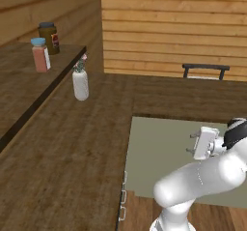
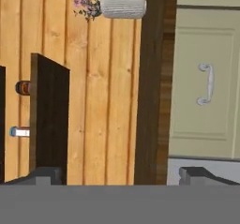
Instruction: Take a straw from the drawer in front and place it inside the glass cup on the dining counter.
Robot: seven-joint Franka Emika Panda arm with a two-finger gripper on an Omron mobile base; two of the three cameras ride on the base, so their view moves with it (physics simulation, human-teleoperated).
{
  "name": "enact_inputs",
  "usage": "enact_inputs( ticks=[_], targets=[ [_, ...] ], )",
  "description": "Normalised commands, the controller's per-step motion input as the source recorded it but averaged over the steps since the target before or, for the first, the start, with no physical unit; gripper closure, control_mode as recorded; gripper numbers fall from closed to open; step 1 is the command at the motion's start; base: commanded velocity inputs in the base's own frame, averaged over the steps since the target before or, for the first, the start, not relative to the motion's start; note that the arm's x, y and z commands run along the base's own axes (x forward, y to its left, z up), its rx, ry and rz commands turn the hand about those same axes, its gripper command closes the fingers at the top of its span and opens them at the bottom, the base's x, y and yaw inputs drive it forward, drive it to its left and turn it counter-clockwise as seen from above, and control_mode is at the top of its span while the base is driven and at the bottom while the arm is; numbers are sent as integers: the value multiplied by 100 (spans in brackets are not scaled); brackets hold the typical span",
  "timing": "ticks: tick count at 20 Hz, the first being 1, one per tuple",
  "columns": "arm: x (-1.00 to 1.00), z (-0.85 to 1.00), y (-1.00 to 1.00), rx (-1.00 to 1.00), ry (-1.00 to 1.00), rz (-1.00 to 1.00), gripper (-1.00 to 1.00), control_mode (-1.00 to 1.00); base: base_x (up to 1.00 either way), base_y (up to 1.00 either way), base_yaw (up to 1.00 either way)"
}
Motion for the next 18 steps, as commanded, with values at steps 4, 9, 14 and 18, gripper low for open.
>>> enact_inputs(
  ticks=[4,9,14,18],
  targets=[
    [12,-51,43,-7,-6,3,-100,-100,0,0,0],
    [42,-52,62,-16,-2,0,-100,-100,0,0,0],
    [53,-48,55,-11,2,0,-100,-100,0,0,0],
    [46,-36,73,-1,6,-3,-100,-100,0,0,0]
  ],
)
